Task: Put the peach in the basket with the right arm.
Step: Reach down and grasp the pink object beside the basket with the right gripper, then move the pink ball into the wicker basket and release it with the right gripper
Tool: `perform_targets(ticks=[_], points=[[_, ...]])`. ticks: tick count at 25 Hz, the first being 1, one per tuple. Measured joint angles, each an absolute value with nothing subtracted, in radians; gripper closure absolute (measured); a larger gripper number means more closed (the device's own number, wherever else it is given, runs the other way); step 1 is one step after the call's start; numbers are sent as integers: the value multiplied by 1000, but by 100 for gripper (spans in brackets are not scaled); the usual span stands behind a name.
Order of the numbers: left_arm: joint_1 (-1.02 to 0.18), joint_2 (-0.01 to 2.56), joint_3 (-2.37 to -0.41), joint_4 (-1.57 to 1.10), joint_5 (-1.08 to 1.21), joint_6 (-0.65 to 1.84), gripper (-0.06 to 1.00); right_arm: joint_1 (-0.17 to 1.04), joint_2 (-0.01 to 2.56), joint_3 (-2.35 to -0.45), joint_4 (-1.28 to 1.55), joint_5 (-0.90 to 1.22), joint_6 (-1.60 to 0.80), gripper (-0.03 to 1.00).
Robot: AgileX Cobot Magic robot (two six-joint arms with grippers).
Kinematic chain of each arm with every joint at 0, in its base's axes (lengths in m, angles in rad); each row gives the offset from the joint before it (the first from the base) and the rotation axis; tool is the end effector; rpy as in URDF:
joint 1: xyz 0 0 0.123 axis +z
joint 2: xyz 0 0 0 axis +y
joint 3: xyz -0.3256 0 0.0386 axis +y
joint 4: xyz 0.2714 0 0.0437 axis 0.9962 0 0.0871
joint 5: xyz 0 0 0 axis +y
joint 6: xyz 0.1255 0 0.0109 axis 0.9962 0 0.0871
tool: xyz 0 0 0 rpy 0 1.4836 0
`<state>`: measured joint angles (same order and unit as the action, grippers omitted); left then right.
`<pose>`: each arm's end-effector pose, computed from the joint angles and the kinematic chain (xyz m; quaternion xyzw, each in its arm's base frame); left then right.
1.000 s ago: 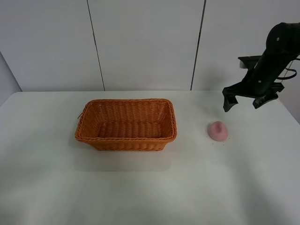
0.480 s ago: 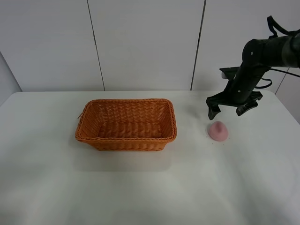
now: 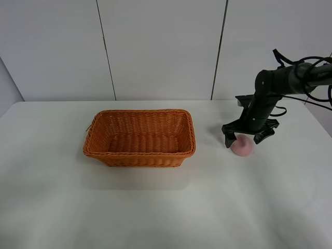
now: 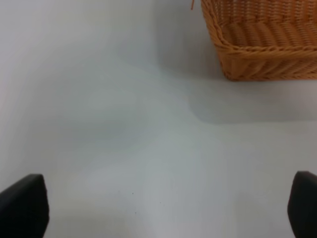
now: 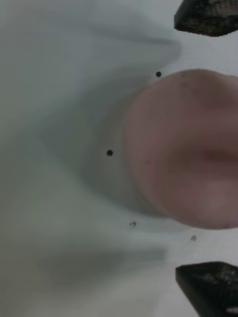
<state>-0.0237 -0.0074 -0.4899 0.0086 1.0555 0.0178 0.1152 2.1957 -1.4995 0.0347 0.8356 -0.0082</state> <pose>0.0040 0.0008 0.2698 0.0175 0.8524 0.0028 0.5226 0.4704 0.0577 0.0990 -0.0507 0.9966 0.0169 0.0622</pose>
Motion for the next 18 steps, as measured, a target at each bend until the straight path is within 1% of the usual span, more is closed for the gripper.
perform_targets(ticks=[4,5,6,8,11,13,14,18], points=[[-24,-7,-490,9,1055,18,-5,115,2207,-1499,35,836,-8,28],[-24,-7,-490,9,1055,18,-5,115,2207,-1499,35,836,-8,31],[-24,-7,-490,9,1055,18,-5,115,2207,-1499,35,836,-8,36],[-24,-7,-490,9,1055,18,-5,115,2207,-1499,35,838,-8,51],[-24,-7,-490,9,1055,18,-5,115,2203,-1499,34,843,-8,84],[-24,-7,-490,9,1055,18,-5,115,2186,-1509,31,852,-8,95],[-24,-7,-490,9,1055,18,-5,115,2178,-1516,31,864,-8,97],[-24,-7,-490,9,1055,18,-5,115,2146,-1608,23,952,-7,97]])
